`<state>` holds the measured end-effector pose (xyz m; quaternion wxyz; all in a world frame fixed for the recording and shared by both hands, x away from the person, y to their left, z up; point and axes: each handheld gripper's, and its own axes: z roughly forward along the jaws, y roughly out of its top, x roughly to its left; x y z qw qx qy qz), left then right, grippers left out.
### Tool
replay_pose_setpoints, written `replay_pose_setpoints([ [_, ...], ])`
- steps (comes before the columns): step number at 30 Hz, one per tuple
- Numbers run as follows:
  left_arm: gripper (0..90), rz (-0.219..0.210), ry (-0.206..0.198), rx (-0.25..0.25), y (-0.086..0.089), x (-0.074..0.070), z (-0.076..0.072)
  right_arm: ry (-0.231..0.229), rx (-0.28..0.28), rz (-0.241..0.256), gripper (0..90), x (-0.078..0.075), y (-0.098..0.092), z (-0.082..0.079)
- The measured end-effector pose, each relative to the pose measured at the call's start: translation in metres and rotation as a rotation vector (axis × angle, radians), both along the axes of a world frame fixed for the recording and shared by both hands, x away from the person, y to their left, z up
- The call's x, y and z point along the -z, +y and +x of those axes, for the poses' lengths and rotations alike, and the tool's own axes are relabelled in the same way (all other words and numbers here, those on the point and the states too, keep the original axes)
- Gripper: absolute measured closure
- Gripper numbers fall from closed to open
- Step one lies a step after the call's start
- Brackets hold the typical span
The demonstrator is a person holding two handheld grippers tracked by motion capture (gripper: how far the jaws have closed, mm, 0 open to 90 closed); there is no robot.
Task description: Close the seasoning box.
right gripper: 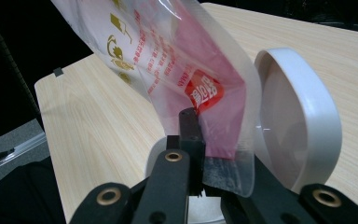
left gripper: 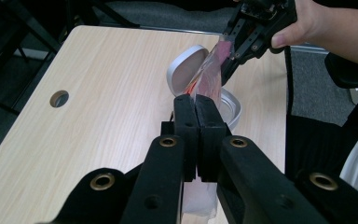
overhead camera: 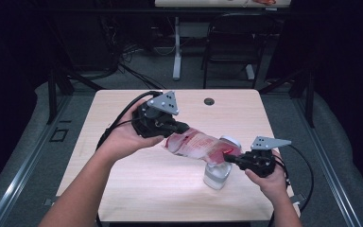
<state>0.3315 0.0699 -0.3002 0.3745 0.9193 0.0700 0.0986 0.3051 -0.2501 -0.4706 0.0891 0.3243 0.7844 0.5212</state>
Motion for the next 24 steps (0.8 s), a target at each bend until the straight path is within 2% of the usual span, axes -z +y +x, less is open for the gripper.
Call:
replay_pose_setpoints([
  [24, 89.5, -0.015, 0.006, 0.003, -0.0007, -0.0009, -0.0002, -0.004, 0.0, -0.01, 90.0, -0.0035, -0.0017, -0.002],
])
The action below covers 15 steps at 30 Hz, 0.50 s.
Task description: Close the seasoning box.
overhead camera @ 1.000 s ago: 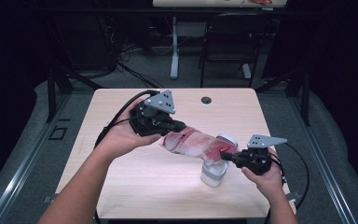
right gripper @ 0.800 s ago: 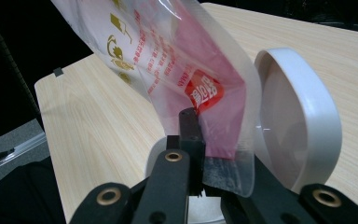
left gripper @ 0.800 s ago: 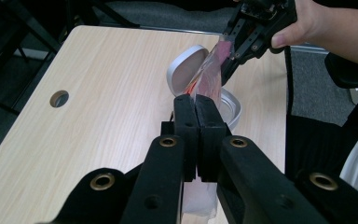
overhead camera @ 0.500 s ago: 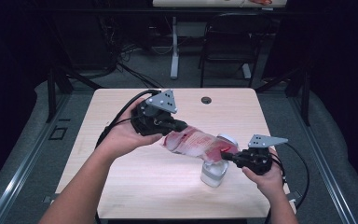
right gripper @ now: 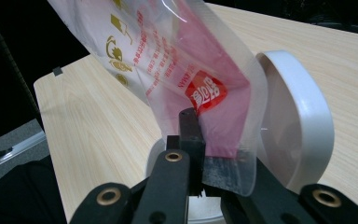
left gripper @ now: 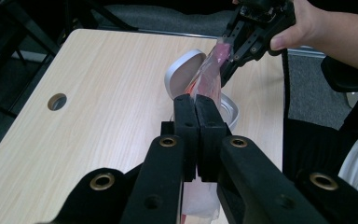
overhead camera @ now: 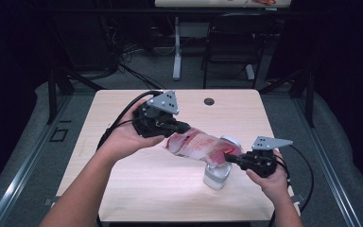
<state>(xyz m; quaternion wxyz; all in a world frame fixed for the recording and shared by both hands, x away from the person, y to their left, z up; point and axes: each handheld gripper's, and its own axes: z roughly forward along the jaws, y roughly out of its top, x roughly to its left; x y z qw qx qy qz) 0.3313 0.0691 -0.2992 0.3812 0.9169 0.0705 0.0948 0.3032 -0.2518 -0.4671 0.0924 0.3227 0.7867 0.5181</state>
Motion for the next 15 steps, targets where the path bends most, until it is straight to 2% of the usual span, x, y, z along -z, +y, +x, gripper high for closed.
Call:
replay_pose_setpoints([
  [15, 89.5, -0.016, 0.005, 0.001, 0.0013, 0.0001, 0.0003, -0.008, 0.002, -0.014, 90.0, -0.0056, -0.002, -0.0041],
])
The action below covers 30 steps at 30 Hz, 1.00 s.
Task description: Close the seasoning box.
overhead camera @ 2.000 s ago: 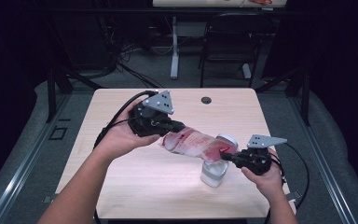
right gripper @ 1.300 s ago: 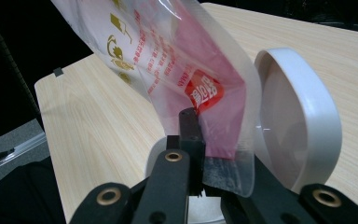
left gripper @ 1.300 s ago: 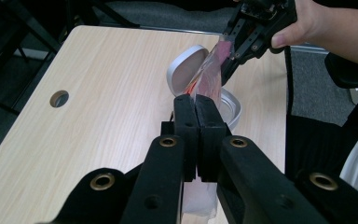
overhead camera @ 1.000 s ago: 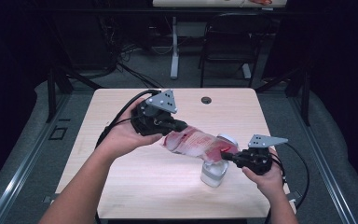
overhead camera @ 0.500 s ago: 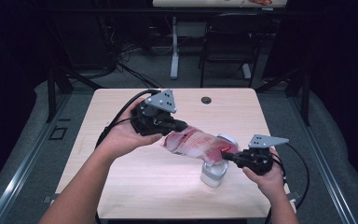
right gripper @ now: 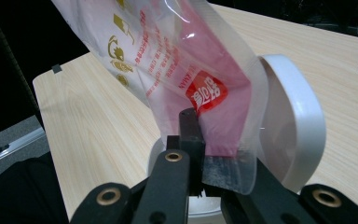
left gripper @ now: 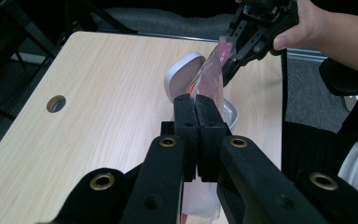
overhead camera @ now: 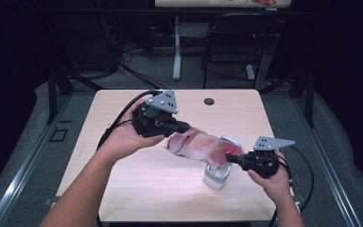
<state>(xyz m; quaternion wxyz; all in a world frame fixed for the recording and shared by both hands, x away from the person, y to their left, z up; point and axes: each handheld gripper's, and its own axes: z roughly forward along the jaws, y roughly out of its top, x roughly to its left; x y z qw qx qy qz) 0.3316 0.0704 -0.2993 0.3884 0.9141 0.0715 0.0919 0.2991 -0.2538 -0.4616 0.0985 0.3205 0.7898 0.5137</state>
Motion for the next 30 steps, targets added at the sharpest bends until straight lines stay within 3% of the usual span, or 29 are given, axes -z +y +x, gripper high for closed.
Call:
replay_pose_setpoints([
  [19, 87.4, -0.05, 0.033, -0.057, 0.031, 0.02, 0.002, -0.023, -0.02, 0.008, 90.0, -0.005, 0.007, -0.002],
  [30, 85.2, -0.037, 0.044, -0.077, 0.041, 0.028, 0.001, -0.035, -0.034, 0.029, 89.9, -0.006, 0.01, -0.001],
])
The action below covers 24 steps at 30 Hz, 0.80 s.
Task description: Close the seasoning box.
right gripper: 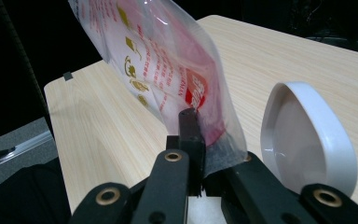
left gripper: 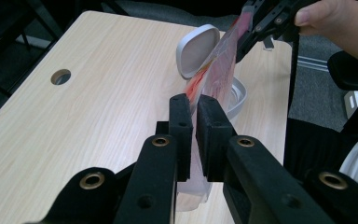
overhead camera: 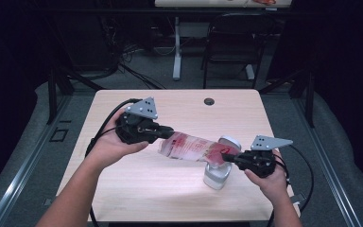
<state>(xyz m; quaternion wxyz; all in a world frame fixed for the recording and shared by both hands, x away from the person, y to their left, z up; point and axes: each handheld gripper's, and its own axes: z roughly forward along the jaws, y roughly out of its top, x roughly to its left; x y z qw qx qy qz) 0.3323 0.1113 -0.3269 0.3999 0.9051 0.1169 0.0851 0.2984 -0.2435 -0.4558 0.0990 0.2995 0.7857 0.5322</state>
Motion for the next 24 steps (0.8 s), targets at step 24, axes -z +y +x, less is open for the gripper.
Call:
replay_pose_setpoints([
  [24, 70.7, 0.037, 0.058, -0.014, 0.002, 0.026, 0.004, -0.01, -0.019, 0.003, 90.0, -0.002, 0.006, 0.003],
])
